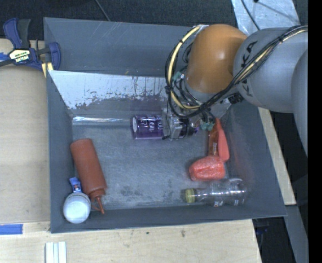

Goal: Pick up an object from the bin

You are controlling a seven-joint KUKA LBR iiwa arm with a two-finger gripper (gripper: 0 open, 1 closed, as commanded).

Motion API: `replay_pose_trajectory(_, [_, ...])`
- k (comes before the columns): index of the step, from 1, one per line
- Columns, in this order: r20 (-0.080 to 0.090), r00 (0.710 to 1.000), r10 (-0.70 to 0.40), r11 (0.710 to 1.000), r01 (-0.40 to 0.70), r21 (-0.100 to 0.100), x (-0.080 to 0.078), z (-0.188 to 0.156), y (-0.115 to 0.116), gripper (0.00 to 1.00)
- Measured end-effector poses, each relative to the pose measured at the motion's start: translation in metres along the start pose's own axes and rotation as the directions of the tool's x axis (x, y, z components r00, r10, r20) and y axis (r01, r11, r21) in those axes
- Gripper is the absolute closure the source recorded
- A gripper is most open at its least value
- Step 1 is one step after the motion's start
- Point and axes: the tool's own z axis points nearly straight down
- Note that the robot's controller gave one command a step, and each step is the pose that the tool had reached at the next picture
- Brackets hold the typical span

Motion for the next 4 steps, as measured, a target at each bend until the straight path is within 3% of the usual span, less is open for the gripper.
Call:
replay_pose_trajectory(1, [-0.011,1.0,0.028,1.0,-0.028,0.0,0.023,-0.031,-0.002,1.0])
replay_pose_trajectory(2, [-0.01,0.999,0.03,1.0,-0.03,0.0,0.036,-0.043,0.009,0.0])
replay_pose_trajectory(3, [-0.01,0.999,0.031,1.0,-0.031,0.0,0.036,-0.042,0.009,0.0])
replay_pose_trajectory(4, [-0.002,1.0,-0.029,1.0,0.029,0.001,0.029,0.009,0.025,0.0])
